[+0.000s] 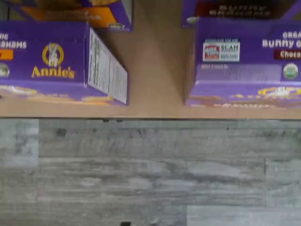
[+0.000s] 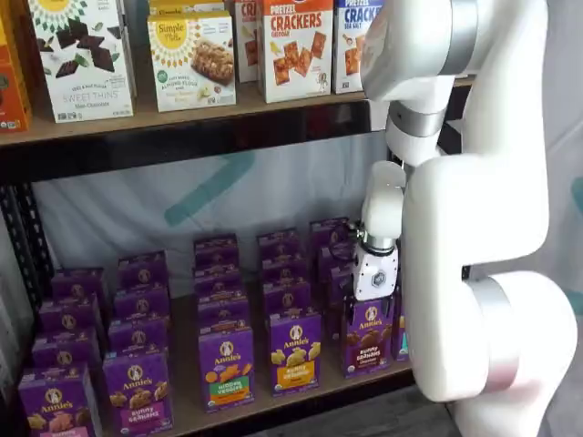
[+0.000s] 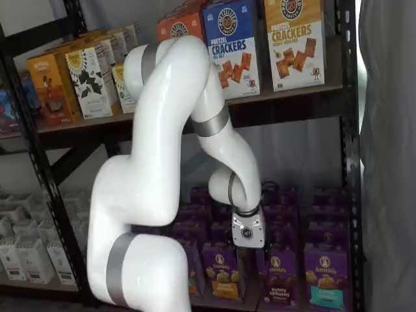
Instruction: Pick up the purple box with a brown patch in the center, on the bottom shelf, the fifth box from the left
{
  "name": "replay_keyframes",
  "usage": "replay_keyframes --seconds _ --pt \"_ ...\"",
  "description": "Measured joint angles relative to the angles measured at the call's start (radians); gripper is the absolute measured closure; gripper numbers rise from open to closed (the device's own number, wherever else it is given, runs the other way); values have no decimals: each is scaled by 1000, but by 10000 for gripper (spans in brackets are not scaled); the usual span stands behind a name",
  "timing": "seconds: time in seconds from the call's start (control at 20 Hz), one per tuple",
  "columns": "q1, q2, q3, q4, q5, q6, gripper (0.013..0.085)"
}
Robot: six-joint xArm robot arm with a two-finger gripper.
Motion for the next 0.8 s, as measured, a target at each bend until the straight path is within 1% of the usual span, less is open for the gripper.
replay_keyframes --seconds 0.05,0.1,0.2,0.25,0.35,0.4,0.55,0.65,0.8 --pt "-2 12 -19 -19 3 16 130" --pt "-3 21 -34 -22 2 18 130" --pt "-3 37 -58 7 -4 -10 130" --pt "-5 45 -74 18 6 -22 130" --pt "-11 63 -109 28 29 -35 130" --pt "-13 71 -124 25 37 -34 130" --pt "-23 103 -179 8 72 -25 130" --pt "-31 126 -217 -26 99 1 130" --pt "-39 153 -258 -80 116 43 130"
